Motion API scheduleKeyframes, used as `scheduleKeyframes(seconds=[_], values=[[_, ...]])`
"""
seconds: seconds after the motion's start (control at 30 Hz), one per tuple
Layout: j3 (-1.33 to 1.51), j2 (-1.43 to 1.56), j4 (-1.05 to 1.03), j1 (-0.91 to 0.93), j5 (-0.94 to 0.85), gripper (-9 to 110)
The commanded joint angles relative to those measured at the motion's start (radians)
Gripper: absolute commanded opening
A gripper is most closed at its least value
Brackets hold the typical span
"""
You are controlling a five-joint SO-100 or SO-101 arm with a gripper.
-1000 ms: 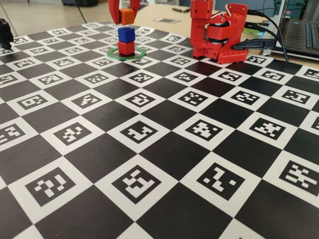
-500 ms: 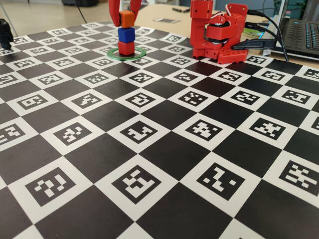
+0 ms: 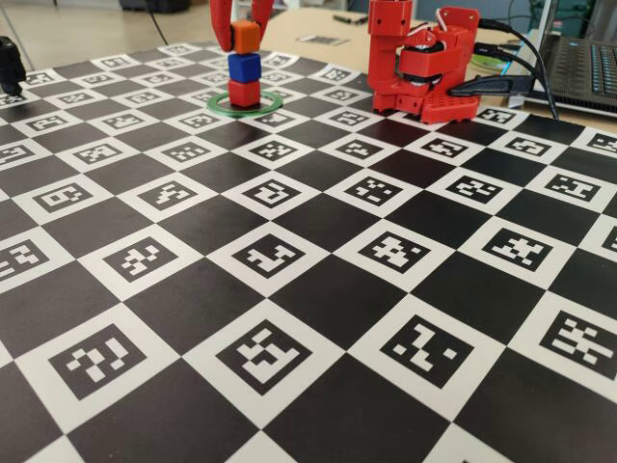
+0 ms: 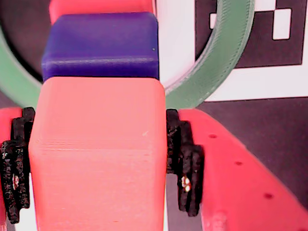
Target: Grab the red cube then put it in the green circle then put the blue cube on top and finally the orange cube on top
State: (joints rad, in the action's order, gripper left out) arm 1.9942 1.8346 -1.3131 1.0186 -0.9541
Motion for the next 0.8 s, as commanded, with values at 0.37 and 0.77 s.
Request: scheduleKeyframes(seconds=[0.37, 0.77], values=[[-0.005, 0.075, 0.026, 0.002, -0.011, 10], [0.011, 0.074, 0.043, 0.014, -0.026, 10]])
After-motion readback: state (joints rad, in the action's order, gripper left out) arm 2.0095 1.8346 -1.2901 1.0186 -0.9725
